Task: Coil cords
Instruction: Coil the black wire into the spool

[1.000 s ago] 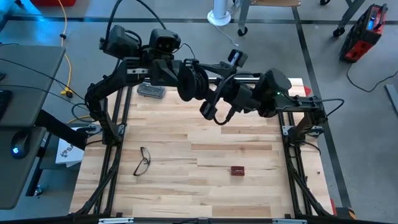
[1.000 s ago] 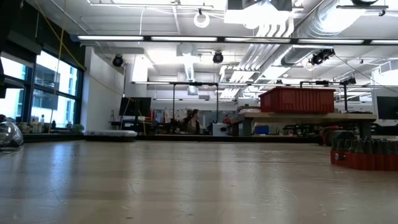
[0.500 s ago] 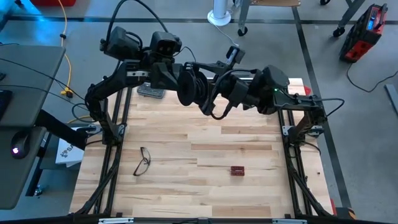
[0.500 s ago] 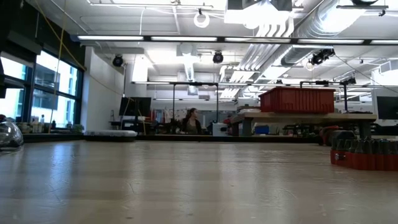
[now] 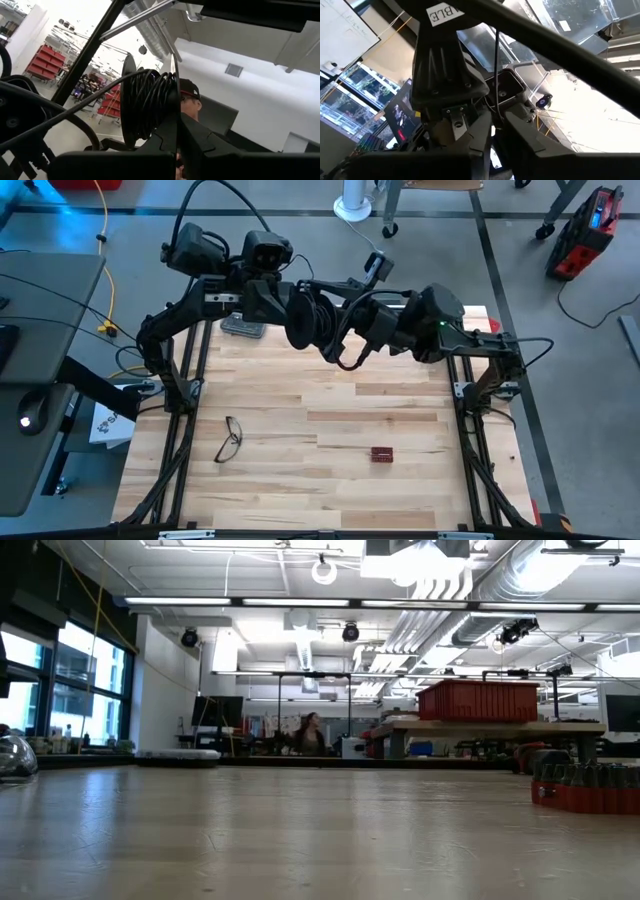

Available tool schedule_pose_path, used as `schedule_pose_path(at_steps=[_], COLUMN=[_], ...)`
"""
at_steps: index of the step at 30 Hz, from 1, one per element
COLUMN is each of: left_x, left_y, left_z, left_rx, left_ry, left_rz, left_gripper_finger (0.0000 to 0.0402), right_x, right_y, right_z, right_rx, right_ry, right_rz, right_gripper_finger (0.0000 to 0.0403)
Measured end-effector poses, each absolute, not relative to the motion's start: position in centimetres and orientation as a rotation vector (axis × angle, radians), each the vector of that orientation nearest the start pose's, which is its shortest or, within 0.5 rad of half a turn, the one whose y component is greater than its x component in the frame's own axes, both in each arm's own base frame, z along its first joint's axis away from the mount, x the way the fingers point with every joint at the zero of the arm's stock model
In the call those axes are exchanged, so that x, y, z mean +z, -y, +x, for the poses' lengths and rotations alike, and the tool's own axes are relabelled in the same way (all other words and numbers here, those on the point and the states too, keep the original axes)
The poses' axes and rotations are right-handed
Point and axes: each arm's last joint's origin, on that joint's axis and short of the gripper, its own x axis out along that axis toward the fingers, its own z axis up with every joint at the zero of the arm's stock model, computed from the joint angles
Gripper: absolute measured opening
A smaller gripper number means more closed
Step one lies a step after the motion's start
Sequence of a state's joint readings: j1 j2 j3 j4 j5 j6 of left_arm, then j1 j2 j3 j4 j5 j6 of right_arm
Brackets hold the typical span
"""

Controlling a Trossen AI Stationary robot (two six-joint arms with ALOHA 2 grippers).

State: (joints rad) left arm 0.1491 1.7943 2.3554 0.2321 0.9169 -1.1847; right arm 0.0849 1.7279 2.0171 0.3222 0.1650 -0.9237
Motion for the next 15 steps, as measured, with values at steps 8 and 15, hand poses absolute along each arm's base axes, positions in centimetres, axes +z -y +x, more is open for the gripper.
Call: schedule_pose_path(at_steps=[8, 15], left_x=[60.30, 60.31], left_y=[-2.21, -2.19], left_z=[31.39, 31.40], left_rx=[-1.012, -1.012], left_ry=[0.173, 0.169], left_rz=[-0.679, -0.693], left_gripper_finger=[0.0001, 0.0001], right_x=[54.77, 54.77], right_y=[-2.49, -2.48], right_z=[35.65, 35.65], right_rx=[-0.357, -0.373], right_ry=[0.532, 0.524], right_rz=[-0.820, -0.864], right_gripper_finger=[0.0092, 0.0102])
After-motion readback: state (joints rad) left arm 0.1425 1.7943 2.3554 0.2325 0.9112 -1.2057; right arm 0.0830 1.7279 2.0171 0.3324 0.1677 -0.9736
